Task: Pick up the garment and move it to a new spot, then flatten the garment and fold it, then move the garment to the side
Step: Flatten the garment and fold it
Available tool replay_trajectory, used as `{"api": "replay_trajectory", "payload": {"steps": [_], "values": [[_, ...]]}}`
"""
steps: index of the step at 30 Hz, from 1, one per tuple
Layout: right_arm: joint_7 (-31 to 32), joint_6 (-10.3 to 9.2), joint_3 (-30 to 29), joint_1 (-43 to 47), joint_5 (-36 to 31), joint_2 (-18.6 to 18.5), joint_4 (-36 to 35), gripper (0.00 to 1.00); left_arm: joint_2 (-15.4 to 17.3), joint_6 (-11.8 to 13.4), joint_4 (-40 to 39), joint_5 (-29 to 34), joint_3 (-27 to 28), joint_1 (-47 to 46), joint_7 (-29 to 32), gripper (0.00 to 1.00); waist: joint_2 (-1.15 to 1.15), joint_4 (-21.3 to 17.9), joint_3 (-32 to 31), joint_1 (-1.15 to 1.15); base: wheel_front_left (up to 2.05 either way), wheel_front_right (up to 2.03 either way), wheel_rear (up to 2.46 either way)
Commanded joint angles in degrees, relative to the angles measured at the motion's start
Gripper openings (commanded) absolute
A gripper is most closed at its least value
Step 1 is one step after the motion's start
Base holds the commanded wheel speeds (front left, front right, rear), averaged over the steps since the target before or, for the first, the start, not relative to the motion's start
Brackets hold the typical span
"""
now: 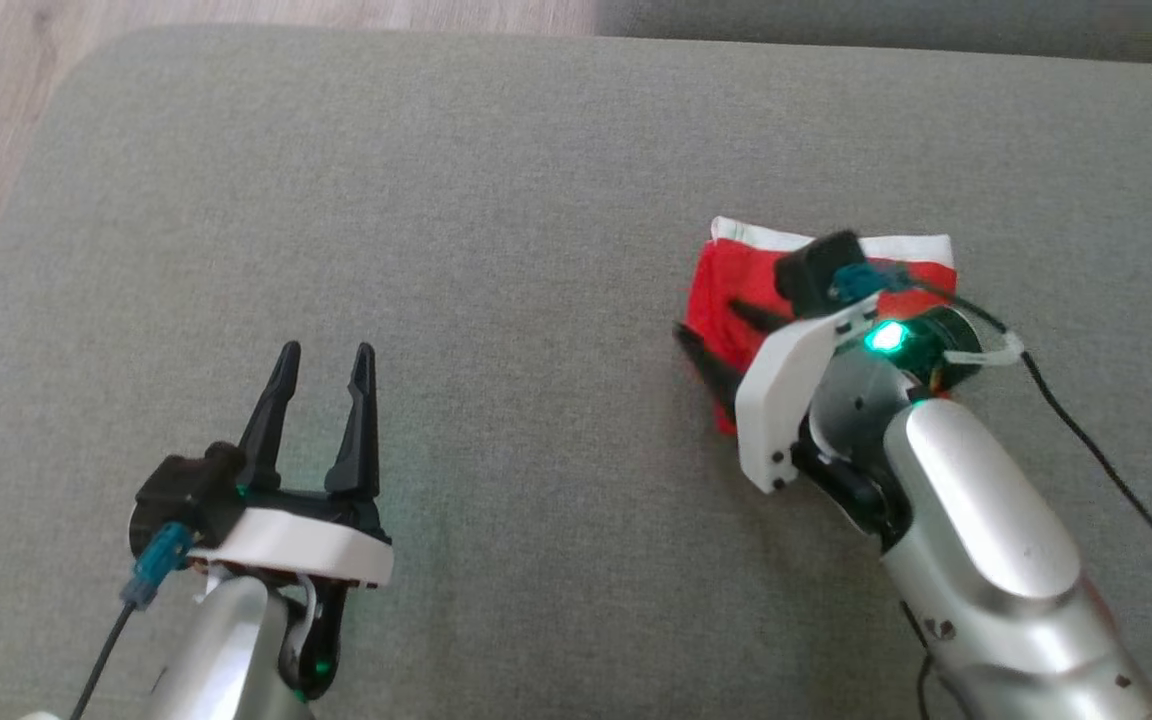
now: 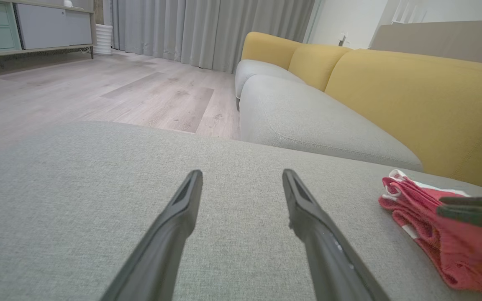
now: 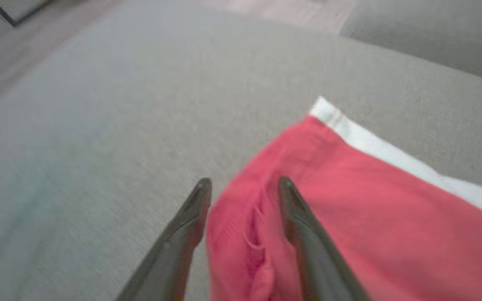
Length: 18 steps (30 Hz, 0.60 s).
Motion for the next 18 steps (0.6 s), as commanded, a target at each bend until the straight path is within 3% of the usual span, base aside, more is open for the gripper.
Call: {"api": "replay_trajectory", "payload": {"steps": [1, 4, 9, 13, 18], "values": [[-1.5, -0.04, 0.5, -2.2, 1.6, 1.5, -3.5, 1.0, 1.3, 0.1, -1.7, -0.1, 2.0, -0.7, -0.5, 1.0, 0.0, -0.4, -0.4, 0.0, 0.0, 0.0, 0.0], [-5.2, -0.04, -2.4, -2.5, 4.5, 1.1, -7.8, 1.0, 1.5, 0.1, -1.7, 0.0, 3.0, 0.0, -0.5, 1.0, 0.0, -1.2, -1.5, 0.0, 0.0, 0.0, 0.0], [-9.5, -0.04, -11.0, 0.3, 1.4, -3.6, -12.4, 1.0, 1.5, 0.1, -2.1, 0.3, 4.3, 1.4, -0.5, 1.0, 0.0, -2.6, -3.0, 0.0, 0.0, 0.0, 0.0], [-12.6, -0.04, -16.0, 4.4, -3.8, -7.7, -12.2, 1.0, 1.2, 0.1, -2.5, 0.8, 4.5, 2.1, -0.5, 1.0, 0.0, -3.0, -3.5, 0.0, 0.0, 0.0, 0.0], [-15.7, -0.04, -17.1, 8.0, -6.9, -8.3, -9.1, 1.0, 1.1, 0.1, -2.8, 0.9, 4.1, 2.2, -0.5, 1.0, 0.0, -3.0, -3.3, 0.0, 0.0, 0.0, 0.0]]}}
